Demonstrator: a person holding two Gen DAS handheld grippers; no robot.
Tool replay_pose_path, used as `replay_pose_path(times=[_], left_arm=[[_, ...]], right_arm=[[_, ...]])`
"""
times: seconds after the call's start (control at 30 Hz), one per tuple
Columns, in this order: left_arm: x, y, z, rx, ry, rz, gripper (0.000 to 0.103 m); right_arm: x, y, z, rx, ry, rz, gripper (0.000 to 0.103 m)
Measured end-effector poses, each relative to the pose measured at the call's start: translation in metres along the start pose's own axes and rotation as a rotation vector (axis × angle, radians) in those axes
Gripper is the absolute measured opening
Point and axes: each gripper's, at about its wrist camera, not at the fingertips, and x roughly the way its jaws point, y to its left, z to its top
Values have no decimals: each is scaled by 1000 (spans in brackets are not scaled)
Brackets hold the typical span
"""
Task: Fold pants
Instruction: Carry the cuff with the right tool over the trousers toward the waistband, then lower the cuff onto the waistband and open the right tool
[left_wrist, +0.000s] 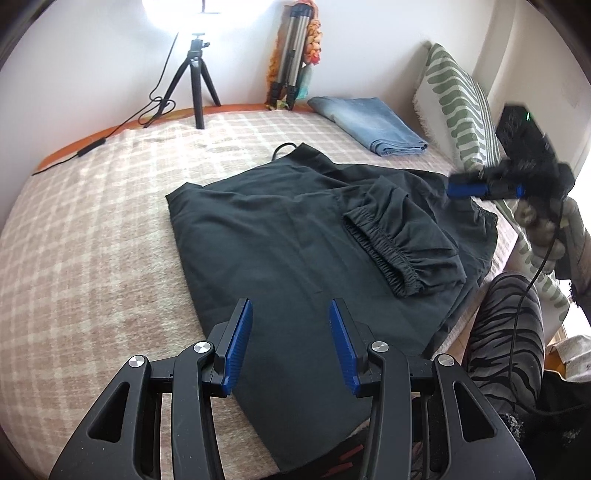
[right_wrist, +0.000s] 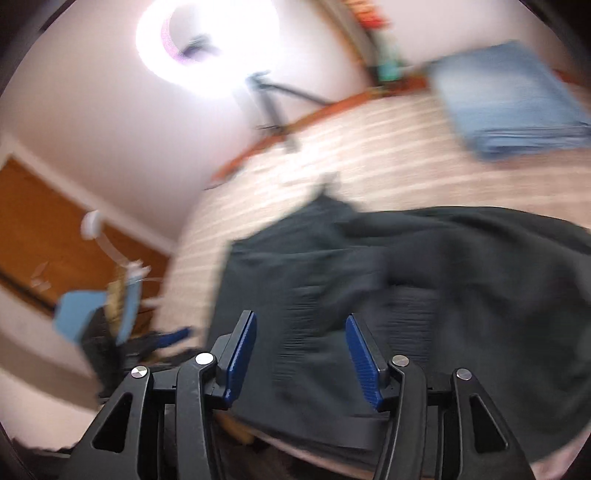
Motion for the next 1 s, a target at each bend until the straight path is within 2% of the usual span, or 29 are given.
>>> replay_pose_path(times=[0.07,0.2,0.37,0.47,0.5,0.53,0.57,0.67,0.7,0.83,1.0], left_arm=[[2,2,0,-3,2,0,42],[5,7,-3,-8,16,14,42],[0,20,-5,-33,13,39,42],[-1,27,-7,-46,14,49,42],[-1,29,-8,-50,16,51,42],[-1,30,-8,-51,17,51,42],[0,30,-9,-52,17,51,42],[-1,30,-8,-51,10,49,42],[-1,30,-8,-51,7,47,42],[0,26,-4,-39,2,35,42],[8,19,-4,-16,15,25,42]], right_arm=[[8,-19,-6,45,33,-51,42],[27,-37,-11,72,66,-61,42],[56,-32,-9,26,113,-124,42],[64,-21,-7,-18,111,-127,44],[66,-14,-7,-40,110,-136,43],[68,-8,-8,-68,107,-142,29],[70,-4,-10,-87,108,-148,25],[62,10,-12,-143,70,-185,20],[56,13,-12,-157,47,-180,2],[16,14,-7,-191,-27,-233,2],[-10,-9,-3,-144,-60,-308,2]])
